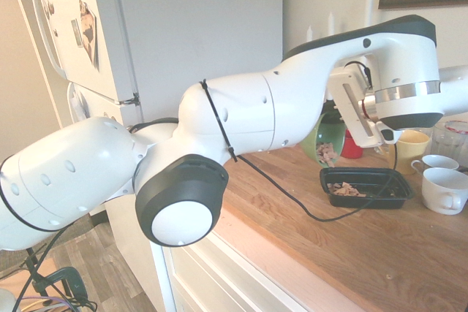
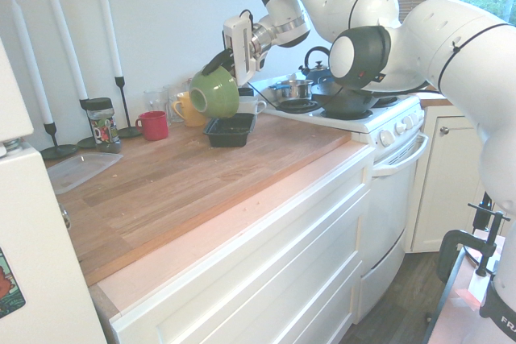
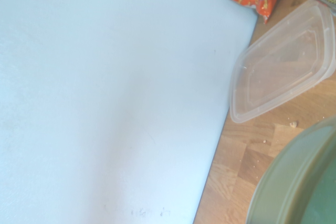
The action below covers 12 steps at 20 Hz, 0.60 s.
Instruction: Pour the cereal into the box
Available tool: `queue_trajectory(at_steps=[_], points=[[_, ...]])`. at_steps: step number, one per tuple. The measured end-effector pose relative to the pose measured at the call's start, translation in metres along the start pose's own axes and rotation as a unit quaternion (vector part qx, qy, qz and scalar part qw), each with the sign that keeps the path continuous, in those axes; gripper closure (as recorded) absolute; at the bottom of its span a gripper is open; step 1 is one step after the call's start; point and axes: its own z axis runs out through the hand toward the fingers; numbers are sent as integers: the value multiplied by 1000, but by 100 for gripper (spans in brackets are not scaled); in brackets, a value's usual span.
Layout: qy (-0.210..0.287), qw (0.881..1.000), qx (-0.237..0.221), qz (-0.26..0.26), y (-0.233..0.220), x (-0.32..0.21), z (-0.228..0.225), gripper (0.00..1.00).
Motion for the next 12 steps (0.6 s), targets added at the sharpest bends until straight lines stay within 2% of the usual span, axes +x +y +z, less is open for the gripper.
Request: queue_trajectory(at_steps=[12], points=[[-5, 998, 62, -2, 26, 8, -19, 100]])
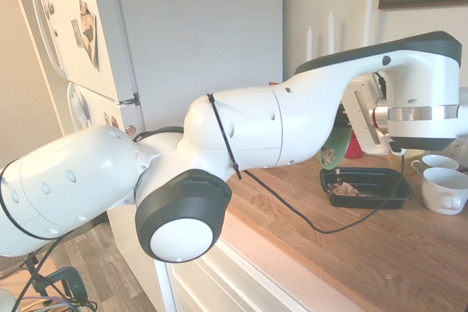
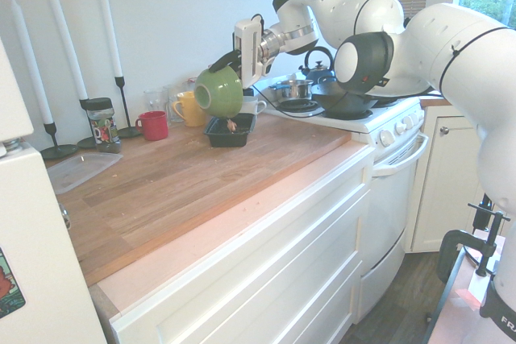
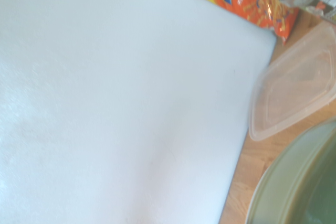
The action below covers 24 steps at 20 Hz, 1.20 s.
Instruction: Pour the cereal into the box
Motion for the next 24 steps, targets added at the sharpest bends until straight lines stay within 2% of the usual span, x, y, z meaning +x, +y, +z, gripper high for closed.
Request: queue_trajectory(at_steps=[11, 19, 24], points=[[6, 1000, 19, 3, 8, 5, -7, 100], [18, 998, 59, 6, 21, 13, -19, 100], [21, 999, 34, 10, 18, 13, -13, 100]])
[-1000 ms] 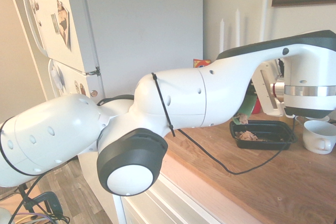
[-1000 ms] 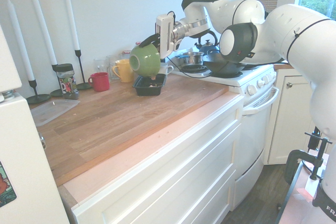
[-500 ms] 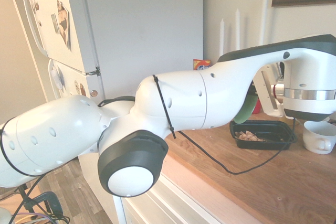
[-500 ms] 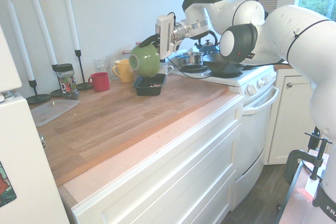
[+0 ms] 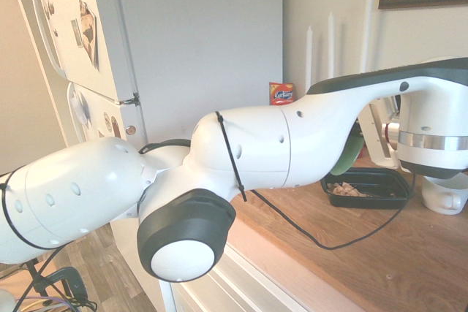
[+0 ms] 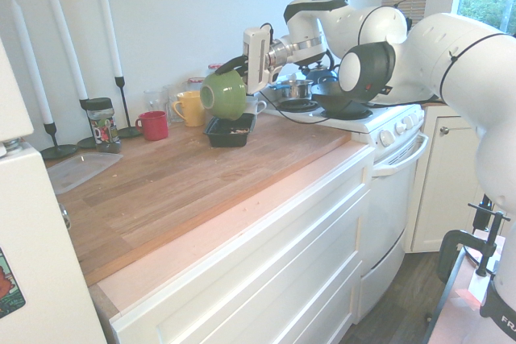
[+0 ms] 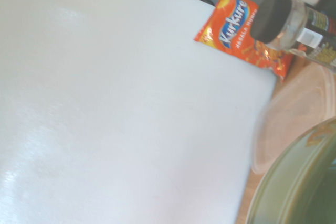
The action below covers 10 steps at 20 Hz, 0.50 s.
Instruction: Pour the cereal into the box
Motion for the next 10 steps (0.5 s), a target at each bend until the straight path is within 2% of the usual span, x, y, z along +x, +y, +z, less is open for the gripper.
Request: queue_trajectory(at_steps=[5, 7, 10], points=[[55, 994, -88, 12, -44, -11, 22, 100], [81, 987, -135, 16, -69, -21, 36, 100], [115, 970, -214, 21, -103, -36, 70, 100]])
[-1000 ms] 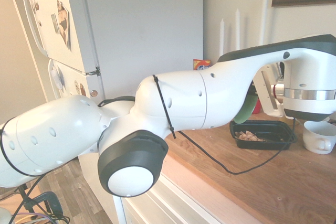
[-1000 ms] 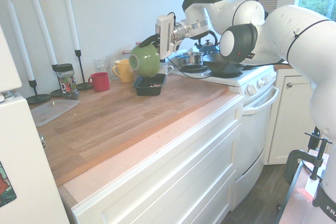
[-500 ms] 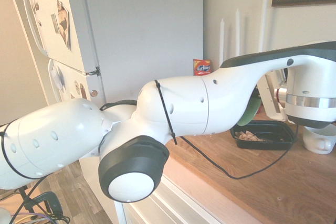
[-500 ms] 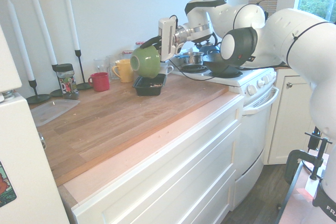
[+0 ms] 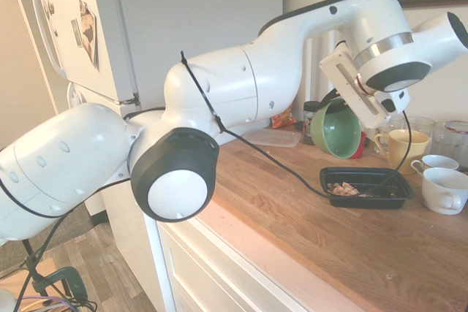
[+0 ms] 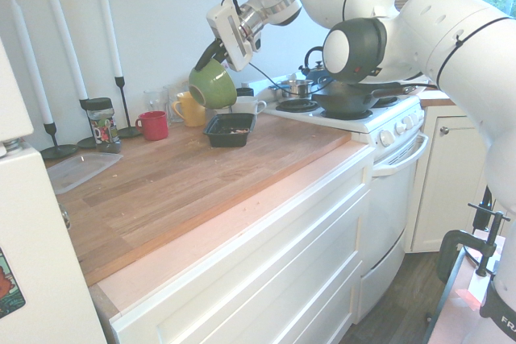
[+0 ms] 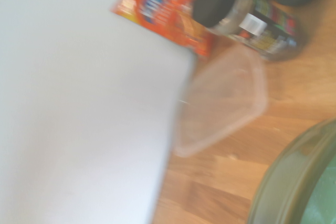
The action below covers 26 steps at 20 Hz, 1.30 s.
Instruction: Pour the cereal into the box
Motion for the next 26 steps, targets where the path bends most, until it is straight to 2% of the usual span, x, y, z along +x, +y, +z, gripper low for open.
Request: queue_trajectory(at_steps=[4, 8, 12, 17, 20, 22, 26], points=[[58, 993, -106, -1, -51, -22, 41, 100], [120, 973, -197, -11, -83, -33, 88, 100], [185, 943, -275, -29, -118, -53, 136, 100], [252, 892, -373, -42, -141, -74, 198, 100], [280, 865, -412, -55, -145, -80, 228, 100], [291, 853, -429, -60, -146, -83, 245, 100], [299, 842, -445, -62, -141, -82, 277, 100]])
